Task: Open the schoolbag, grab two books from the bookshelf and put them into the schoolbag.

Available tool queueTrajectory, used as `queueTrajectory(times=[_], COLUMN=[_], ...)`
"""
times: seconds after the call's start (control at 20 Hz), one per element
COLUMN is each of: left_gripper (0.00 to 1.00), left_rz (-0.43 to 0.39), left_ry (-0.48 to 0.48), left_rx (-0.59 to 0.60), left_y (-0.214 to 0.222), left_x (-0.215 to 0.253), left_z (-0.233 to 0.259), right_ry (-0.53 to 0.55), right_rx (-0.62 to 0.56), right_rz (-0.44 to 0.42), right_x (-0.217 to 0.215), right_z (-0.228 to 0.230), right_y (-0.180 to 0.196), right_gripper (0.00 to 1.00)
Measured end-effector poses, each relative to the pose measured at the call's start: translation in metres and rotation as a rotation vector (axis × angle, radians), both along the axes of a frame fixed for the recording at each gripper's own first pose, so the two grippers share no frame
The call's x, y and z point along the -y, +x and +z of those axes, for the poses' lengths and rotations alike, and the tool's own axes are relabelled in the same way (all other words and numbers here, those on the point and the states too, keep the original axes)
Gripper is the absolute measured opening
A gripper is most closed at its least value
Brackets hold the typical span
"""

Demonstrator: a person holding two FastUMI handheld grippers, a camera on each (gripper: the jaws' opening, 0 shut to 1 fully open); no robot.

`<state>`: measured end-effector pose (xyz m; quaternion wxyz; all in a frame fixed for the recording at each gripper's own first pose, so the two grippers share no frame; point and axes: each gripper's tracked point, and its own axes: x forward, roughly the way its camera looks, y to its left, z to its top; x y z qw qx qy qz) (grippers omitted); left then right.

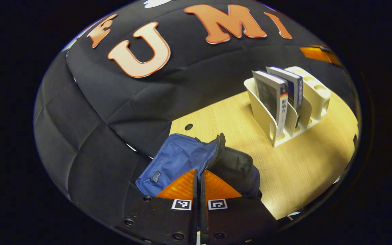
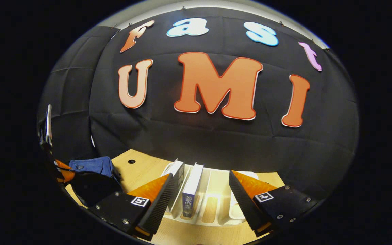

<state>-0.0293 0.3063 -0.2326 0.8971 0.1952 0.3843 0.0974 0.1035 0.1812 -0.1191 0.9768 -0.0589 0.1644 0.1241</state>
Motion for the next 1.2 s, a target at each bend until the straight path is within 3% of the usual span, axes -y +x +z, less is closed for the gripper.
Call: queueTrajectory(times=[0.3,0.65,0.9,1.2], left_gripper=[0.04,0.04,0.04,0.04], left_rz=[-0.006,-0.042,-0.06,-0.107], left_ry=[-0.072,-0.146,-0.187,-0.206], left_rx=[0.046,0.053,0.044,0.029], left_y=[0.031,0.052,0.066,0.07], left_x=[-0.043,-0.055,-0.064,-0.067], left_z=[0.041,0.059,0.063,0.059], right_ry=[-0.048,0.003,-0.075,-0.163], right_rx=[-0.14,-0.495,-0.541,-0.711], right_rz=[0.058,0.062,0.01,-0.033], right_x=[-0.044,-0.085,-0.098,-0.099], right_z=[-0.011,-0.06,-0.074,-0.128], right_y=[0.022,0.045,0.078,0.093], right_gripper=[0.96,0.97,0.97,0.95])
